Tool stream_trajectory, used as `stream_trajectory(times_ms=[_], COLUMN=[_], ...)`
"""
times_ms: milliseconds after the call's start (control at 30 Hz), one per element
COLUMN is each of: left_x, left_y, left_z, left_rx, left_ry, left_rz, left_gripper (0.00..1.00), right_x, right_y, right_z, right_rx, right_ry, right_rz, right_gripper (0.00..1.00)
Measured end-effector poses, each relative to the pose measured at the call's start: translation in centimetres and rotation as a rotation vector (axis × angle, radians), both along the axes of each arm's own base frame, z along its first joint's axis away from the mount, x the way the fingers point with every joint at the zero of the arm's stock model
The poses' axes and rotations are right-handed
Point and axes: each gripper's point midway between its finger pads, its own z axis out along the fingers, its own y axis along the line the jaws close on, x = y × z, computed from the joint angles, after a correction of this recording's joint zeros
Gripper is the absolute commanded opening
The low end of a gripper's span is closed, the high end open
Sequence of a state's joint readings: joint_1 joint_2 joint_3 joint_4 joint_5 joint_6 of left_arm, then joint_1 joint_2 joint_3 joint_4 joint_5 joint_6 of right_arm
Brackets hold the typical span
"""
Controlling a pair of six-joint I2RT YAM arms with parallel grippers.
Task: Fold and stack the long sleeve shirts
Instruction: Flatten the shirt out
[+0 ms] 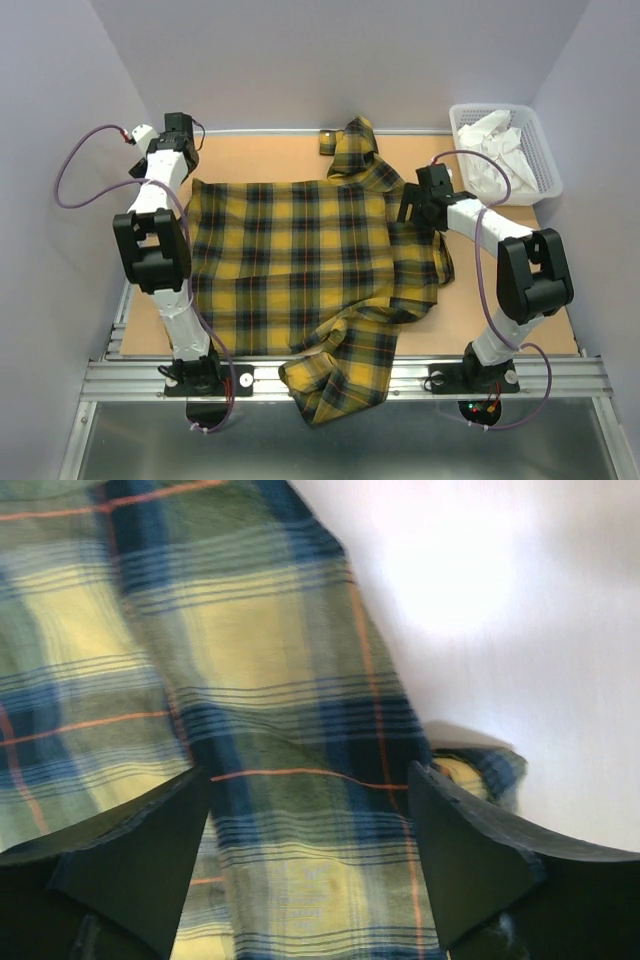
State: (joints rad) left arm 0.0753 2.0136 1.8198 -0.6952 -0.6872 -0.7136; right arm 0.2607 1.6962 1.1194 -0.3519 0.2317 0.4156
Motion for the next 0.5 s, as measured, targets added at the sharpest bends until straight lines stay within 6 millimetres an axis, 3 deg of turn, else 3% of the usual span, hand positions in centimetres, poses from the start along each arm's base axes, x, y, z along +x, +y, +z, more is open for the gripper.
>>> stream_trajectory(times_ms=[100, 233, 333, 500], left_x=[-2.2, -3.4, -3.8, -4.2], left_y=[-1.5, -4.4, -5.9, -7.0], left_z=[-0.2, -0.5, -2.0, -7.0], left_rx=[-0.067, -0.152, -0.200, -0.276], left_ry=[0.005, -0.025, -0.010, 0.074], left_rz=[-0.060, -0.163, -0.213, -0.240], left_gripper=[0.93, 0.89, 0.86, 0.84], right_x=[0.5, 2.6, 4.3, 7.2], right_y=[0.9, 2.4, 3.5, 5.4], right_z=[0.8, 2.8, 3.5, 2.2], right_rx=[0.038, 0.091, 0.130, 0.189], right_ry=[-0.012, -0.064, -0.087, -0.078], right_rz=[0.026, 0.055, 0.075, 0.094], right_gripper=[0.77, 0.65, 0.58, 0.53])
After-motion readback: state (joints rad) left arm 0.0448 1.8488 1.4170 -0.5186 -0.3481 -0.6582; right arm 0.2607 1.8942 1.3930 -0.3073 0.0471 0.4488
